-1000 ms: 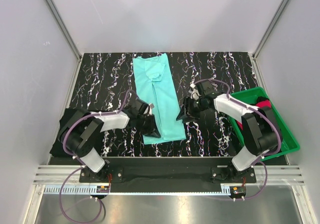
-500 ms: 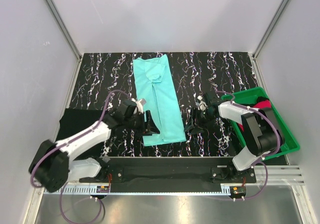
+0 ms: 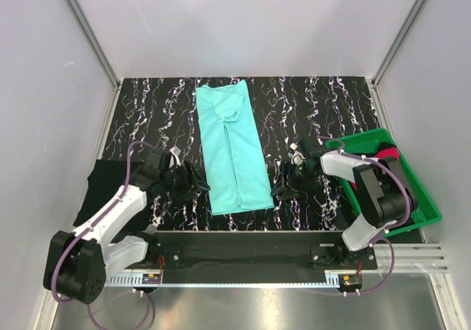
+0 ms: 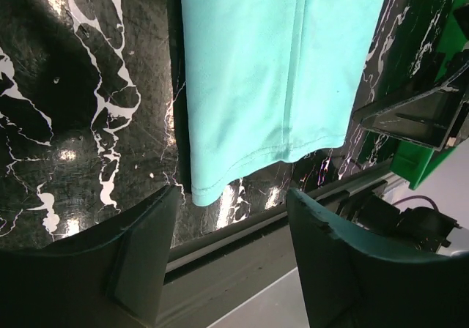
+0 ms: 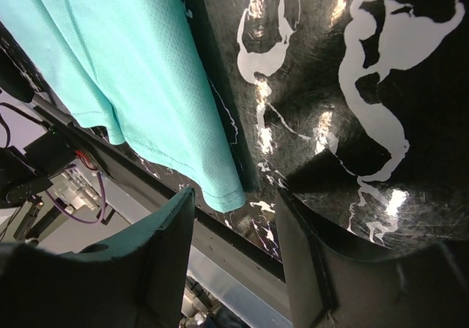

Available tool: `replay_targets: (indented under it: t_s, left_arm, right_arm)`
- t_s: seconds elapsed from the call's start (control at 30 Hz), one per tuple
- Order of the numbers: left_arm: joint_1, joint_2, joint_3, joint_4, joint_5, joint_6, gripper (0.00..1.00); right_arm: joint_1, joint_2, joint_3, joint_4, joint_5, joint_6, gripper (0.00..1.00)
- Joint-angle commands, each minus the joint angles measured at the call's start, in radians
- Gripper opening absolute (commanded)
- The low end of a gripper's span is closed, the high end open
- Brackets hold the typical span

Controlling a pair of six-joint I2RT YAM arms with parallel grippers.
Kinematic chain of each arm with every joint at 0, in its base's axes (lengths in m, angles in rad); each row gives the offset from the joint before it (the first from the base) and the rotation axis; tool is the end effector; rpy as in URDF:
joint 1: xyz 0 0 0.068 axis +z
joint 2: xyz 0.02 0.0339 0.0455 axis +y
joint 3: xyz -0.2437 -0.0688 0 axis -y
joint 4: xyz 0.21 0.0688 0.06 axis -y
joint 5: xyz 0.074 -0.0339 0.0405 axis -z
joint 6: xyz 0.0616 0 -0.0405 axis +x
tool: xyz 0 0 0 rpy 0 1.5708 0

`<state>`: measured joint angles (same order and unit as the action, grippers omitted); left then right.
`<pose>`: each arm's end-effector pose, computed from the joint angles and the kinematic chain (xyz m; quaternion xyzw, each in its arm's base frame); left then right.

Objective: Fold and stack the t-shirts
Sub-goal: Fold the tshirt

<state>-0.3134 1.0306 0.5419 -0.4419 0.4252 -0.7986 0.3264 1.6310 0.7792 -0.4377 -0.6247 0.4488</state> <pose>0.1691 -0.0815 0.1725 -0.1584 0.9166 -0.3325 0.1555 0.2277 0.1151 0.1192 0.0146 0.9431 0.3321 0.0085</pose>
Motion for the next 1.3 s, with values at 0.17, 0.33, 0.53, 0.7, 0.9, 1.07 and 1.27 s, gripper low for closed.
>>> replay_targets:
  t_s: [0.17,0.33,0.53,0.7,0.9,1.07,1.27]
  left_arm:
    - [0.016,0.127,-0.051,0.049,0.109,0.029,0.61]
    - [0.014,0.166,-0.117,0.143,0.139,-0.007,0.62]
    - [0.013,0.201,-0.201,0.255,0.173,-0.057,0.65]
    - [0.011,0.204,-0.220,0.259,0.169,-0.071,0.57]
    - [-0.012,0.217,-0.235,0.259,0.149,-0.083,0.51]
    - [-0.030,0.256,-0.215,0.253,0.132,-0.080,0.49]
    - [-0.030,0.282,-0.203,0.246,0.100,-0.068,0.43]
  right_arm:
    - [0.003,0.058,-0.012,0.043,-0.052,-0.022,0.54]
    - [0.002,0.079,-0.024,0.083,-0.079,0.001,0.52]
    - [0.002,0.090,-0.054,0.116,-0.101,0.019,0.50]
    - [0.002,0.090,-0.081,0.117,-0.093,0.005,0.50]
    - [0.003,0.073,-0.095,0.119,-0.078,0.008,0.49]
    - [0.005,0.052,-0.100,0.120,-0.044,0.014,0.49]
    - [0.002,0.076,-0.074,0.117,-0.017,-0.004,0.45]
